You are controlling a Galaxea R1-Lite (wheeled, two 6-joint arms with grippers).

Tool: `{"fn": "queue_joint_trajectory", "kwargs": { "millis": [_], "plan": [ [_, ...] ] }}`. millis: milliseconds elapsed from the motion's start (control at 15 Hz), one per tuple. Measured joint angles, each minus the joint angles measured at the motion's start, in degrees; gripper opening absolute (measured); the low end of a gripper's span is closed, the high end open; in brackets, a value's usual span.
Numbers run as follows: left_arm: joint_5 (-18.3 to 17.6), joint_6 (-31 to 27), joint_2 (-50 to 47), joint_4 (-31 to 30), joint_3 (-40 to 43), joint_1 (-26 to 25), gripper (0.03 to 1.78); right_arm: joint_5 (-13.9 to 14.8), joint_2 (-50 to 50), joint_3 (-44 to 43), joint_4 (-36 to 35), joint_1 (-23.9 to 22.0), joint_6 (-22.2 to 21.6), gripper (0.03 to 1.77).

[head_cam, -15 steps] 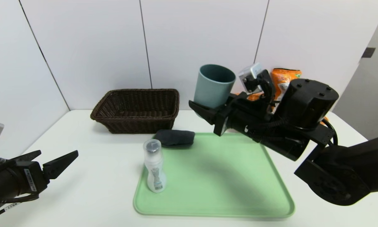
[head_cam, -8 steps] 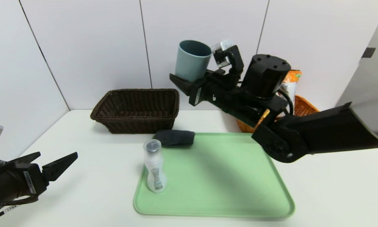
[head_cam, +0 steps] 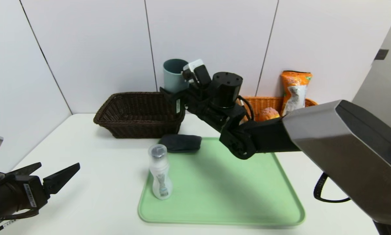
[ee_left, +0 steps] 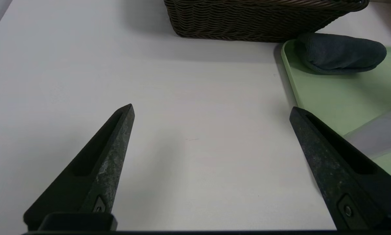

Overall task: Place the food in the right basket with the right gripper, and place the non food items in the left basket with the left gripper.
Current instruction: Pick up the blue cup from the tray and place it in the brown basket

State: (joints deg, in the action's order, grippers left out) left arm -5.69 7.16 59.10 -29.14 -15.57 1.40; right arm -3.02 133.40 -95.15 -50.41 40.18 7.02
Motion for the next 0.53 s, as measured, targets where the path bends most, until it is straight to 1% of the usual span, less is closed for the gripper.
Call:
{"fn": "queue_joint_trajectory", "kwargs": {
  "millis": [333,400,533],
  "plan": [
    [-0.06,0.11,-0.61,0.06,0.09,0.00,1.69,1.45,6.88,-14.01,8.19,0.85,1.49,1.14],
    [-0.06,0.12,-0.72,0.04,0.09,0.00,1.69,1.57,7.97,-15.38,10.30,0.89,1.68,1.14],
    [-0.09,0.22,-0.84,0.06,0.11,0.00,1.69,1.73,9.84,-16.42,11.35,0.88,1.73,1.14]
  ]
}}
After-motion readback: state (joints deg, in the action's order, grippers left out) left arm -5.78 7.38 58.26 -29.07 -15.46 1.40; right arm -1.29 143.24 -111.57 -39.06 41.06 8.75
